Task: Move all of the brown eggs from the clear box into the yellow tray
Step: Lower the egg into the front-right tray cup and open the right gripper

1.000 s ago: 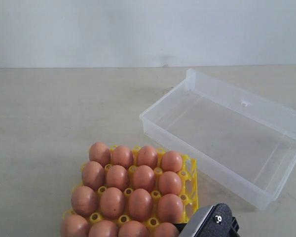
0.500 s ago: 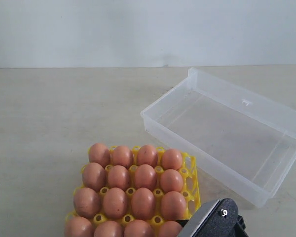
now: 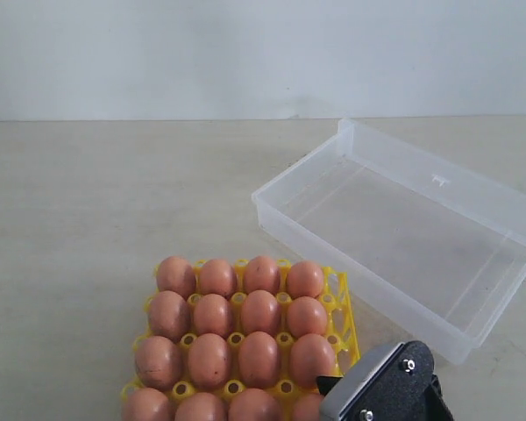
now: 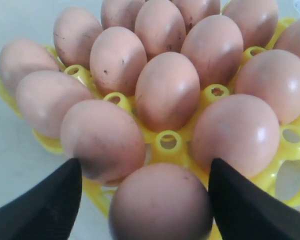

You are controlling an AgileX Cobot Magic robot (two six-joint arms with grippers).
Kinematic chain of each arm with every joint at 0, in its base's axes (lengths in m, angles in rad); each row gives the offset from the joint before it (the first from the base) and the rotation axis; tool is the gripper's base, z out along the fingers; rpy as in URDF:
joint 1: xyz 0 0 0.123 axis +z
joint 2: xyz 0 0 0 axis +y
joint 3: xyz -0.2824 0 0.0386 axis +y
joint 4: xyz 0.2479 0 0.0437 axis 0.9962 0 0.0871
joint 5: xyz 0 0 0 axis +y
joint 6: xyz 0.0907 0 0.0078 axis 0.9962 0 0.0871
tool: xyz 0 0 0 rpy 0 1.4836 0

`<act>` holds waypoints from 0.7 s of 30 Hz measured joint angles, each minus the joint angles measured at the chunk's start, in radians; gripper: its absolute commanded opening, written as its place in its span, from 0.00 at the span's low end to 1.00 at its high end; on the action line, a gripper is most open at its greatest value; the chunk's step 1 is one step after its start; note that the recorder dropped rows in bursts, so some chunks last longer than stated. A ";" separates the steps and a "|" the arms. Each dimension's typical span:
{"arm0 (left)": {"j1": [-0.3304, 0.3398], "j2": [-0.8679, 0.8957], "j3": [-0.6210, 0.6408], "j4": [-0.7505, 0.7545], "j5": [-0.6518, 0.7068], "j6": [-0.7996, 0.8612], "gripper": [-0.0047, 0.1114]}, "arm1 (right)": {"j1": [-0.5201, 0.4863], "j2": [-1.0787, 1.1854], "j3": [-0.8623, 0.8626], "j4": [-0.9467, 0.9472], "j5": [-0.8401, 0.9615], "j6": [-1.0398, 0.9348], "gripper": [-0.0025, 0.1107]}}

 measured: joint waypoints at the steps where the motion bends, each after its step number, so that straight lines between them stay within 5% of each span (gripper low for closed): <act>1: 0.000 0.000 0.000 0.000 0.000 0.000 0.08 | 0.000 0.000 0.000 0.003 0.000 0.000 0.59; 21: 0.000 0.000 0.000 0.000 0.000 0.000 0.08 | 0.000 0.000 0.000 0.070 -0.102 -0.042 0.59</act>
